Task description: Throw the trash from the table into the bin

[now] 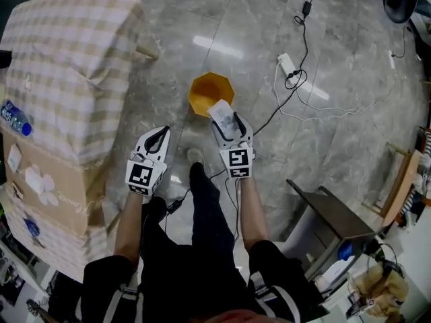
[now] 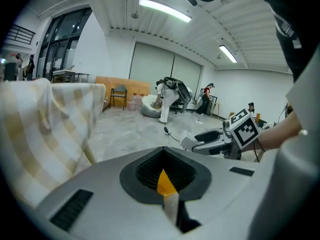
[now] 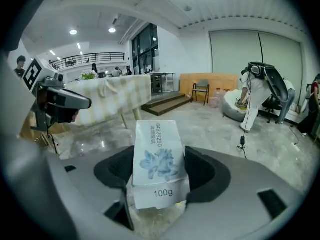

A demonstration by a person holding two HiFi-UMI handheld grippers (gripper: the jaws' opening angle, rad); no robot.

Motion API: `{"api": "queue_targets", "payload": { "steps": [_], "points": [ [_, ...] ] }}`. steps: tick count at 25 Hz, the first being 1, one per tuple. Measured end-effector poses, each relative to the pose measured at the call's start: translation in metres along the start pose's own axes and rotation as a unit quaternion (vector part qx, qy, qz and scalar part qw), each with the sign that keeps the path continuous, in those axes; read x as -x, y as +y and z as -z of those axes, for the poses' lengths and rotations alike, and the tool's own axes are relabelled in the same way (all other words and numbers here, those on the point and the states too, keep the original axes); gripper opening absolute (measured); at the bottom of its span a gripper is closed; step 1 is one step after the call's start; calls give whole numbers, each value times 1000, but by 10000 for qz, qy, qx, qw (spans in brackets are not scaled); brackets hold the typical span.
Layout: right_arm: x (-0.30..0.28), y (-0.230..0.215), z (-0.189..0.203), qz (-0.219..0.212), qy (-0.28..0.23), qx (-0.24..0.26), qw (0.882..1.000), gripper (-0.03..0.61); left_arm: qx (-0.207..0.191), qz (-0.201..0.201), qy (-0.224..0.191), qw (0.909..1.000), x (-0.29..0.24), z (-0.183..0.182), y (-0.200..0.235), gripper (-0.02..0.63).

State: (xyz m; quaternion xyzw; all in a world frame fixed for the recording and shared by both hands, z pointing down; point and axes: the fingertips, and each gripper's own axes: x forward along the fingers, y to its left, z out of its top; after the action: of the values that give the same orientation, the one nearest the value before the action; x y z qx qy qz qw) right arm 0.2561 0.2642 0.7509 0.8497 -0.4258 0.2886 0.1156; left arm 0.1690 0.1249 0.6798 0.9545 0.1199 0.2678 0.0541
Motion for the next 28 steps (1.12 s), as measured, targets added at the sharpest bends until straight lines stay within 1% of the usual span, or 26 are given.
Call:
{"api": "queue_targets", "payload": {
  "steps": [4,8,12,15,17,20,28],
  "points": [
    [-44,-9,49,-24,113,-58,9999,314,-71,140,85,9998,-45,41,2,3],
    [-80,-16,101,-52,272,-104,9996,314,-127,260,75,9996,-75,70,2,3],
    [-114,-21,148,-89,443,-171,9988,314,-132,243,162,9995,-94,104,8,3],
    [-136,-25,172,-134,540,-189,9983,316,-91,176,254,9995,-103,127,14,3],
    [-146,-26,183,-168,590,-185,9979,318,-46,135,296,9995,-106,137,16,3],
    [-157,-26,192,-241,632,-161,9976,321,-4,55,325,9995,-108,143,20,3],
    [-158,-26,189,-276,619,-184,9975,322,31,-64,249,9997,-96,128,19,3]
  ]
}}
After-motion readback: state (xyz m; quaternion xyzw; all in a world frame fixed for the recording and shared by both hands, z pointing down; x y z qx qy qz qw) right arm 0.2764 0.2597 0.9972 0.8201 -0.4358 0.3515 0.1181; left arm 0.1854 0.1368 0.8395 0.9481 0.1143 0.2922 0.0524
